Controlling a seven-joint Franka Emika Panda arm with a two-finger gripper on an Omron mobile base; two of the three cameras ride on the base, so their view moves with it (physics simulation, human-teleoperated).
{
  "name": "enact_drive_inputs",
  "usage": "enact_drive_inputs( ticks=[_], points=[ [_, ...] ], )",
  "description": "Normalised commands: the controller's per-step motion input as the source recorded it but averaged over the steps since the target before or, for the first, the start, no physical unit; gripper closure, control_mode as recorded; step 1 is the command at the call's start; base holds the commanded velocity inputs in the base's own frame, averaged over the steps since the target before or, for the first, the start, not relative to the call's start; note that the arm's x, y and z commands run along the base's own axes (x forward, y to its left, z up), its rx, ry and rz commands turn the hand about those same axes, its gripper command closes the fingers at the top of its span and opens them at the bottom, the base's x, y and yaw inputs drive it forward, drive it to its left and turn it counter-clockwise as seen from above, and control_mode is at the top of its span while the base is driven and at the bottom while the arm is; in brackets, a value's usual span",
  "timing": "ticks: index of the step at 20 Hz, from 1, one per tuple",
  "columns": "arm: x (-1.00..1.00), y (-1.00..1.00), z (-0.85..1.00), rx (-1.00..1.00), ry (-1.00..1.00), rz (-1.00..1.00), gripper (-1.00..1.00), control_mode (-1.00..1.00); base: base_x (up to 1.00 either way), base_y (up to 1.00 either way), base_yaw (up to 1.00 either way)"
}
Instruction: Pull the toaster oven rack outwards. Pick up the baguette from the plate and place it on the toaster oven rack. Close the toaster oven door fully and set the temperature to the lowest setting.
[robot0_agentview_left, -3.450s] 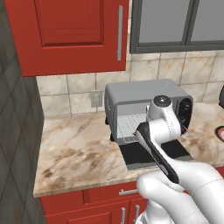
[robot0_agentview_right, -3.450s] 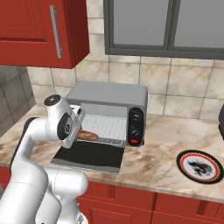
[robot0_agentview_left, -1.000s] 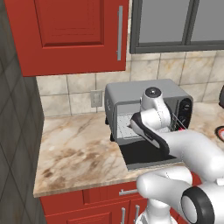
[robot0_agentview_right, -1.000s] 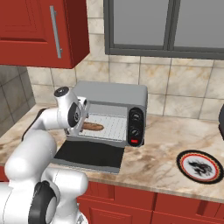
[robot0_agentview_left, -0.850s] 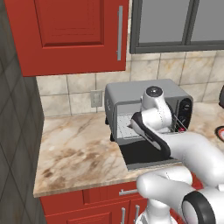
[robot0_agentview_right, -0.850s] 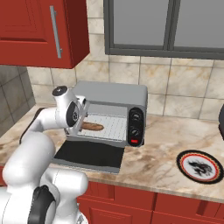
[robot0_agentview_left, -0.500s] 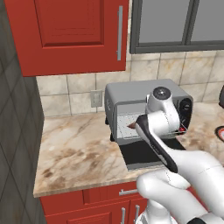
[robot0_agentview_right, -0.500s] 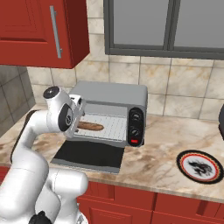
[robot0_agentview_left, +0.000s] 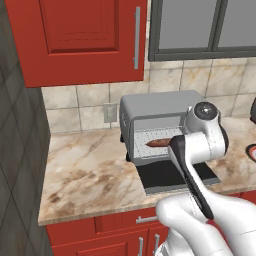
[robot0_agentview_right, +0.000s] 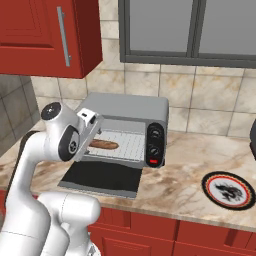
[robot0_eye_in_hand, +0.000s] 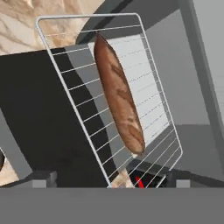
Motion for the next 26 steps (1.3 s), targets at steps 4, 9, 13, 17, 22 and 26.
enact_drive_inputs(
  ticks=[4,9,13,17,22,26],
  points=[
    [-0.21,-0.24,0.67,0.25,0.00,-0.49,-1.00,-1.00,0.00,0.00,0.00],
    [-0.14,-0.08,0.64,0.34,0.01,-0.45,-1.00,-1.00,0.00,0.00,0.00],
    [-0.19,0.02,0.15,0.45,0.01,-0.38,-1.00,-1.00,0.00,0.00,0.00],
    [-0.19,0.00,-0.22,0.37,0.00,-0.25,-1.00,-1.00,0.00,0.00,0.00],
    [-0.19,0.00,-0.55,0.05,-0.09,-0.05,-1.00,-1.00,0.00,0.00,0.00],
    [-0.21,0.00,-0.18,0.00,-0.07,-0.03,-1.00,-1.00,0.00,0.00,0.00]
  ],
)
